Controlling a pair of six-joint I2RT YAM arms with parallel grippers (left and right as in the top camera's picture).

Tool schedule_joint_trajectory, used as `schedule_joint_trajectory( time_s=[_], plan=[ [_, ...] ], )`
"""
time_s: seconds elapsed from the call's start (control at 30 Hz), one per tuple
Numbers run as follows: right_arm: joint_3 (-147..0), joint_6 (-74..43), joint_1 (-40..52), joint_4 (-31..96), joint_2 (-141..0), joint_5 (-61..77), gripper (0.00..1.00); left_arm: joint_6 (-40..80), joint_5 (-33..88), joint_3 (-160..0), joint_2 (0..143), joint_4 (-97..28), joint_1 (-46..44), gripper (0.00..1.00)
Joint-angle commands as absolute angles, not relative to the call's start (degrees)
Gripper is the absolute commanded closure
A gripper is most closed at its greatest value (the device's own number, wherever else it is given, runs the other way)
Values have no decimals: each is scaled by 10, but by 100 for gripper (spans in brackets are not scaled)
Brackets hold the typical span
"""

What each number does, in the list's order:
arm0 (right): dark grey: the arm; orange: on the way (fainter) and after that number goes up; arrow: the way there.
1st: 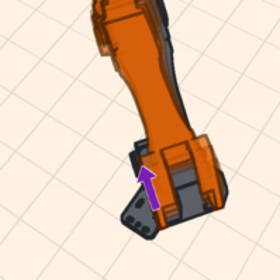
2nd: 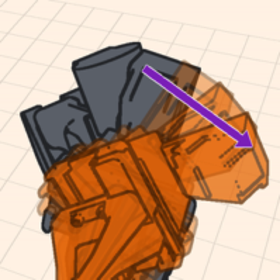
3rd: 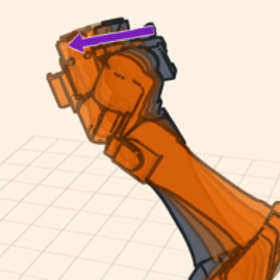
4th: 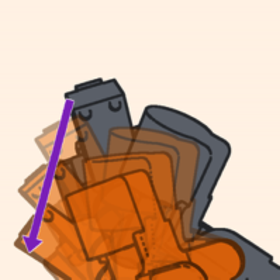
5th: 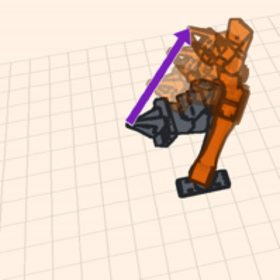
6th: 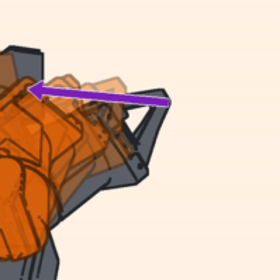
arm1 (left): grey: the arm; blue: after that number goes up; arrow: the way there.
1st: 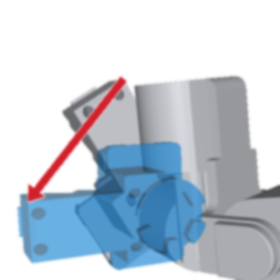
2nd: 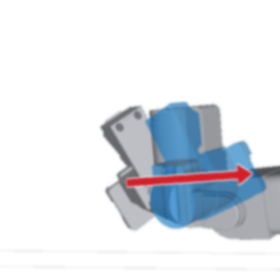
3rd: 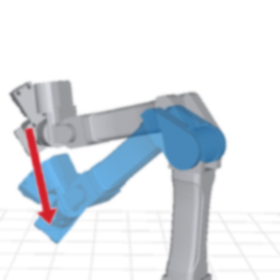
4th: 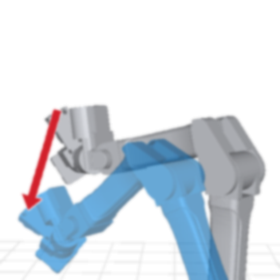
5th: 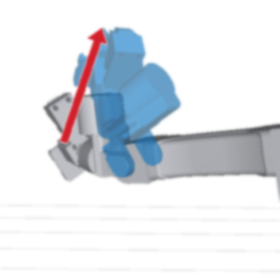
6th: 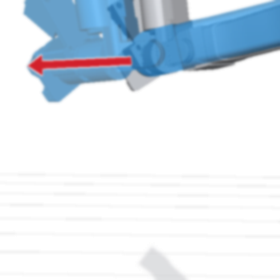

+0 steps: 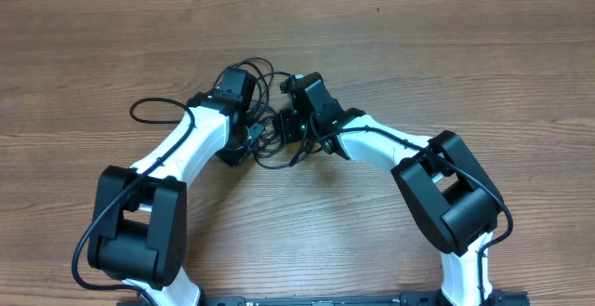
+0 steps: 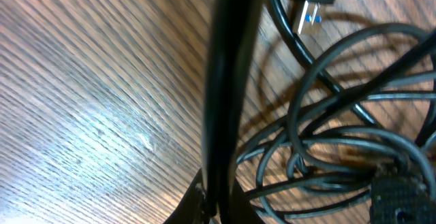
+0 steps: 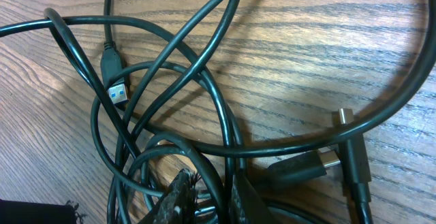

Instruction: Untangle cables

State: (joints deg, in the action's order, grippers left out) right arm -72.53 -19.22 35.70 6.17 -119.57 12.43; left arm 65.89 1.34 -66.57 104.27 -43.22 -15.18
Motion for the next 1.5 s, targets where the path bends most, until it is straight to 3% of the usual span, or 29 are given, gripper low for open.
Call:
schedule_joint_trajectory(
  time_s=[0.0, 0.17, 0.63, 0.97, 1.27, 1.37, 1.47],
  plan=[
    [-721, -190, 356, 60, -1198, 120, 83, 608, 50, -680, 1022, -434, -135, 96],
    [-721, -190, 356, 61, -1198, 121, 83, 552, 88, -685, 938, -430, -114, 96],
    [-721, -190, 356, 61, -1198, 120, 84, 542, 99, -685, 636, -412, -100, 96],
    [-721, -190, 356, 61, -1198, 120, 84, 516, 35, -685, 548, -414, -100, 95],
    [-721, -190, 356, 61, -1198, 121, 84, 509, -28, -685, 598, -510, -100, 82],
    [-721, -190, 356, 61, -1198, 121, 84, 487, -37, -685, 625, -528, -100, 62],
    [-721, -190, 356, 61, -1198, 121, 84, 479, -36, -685, 657, -544, -100, 53]
  ],
)
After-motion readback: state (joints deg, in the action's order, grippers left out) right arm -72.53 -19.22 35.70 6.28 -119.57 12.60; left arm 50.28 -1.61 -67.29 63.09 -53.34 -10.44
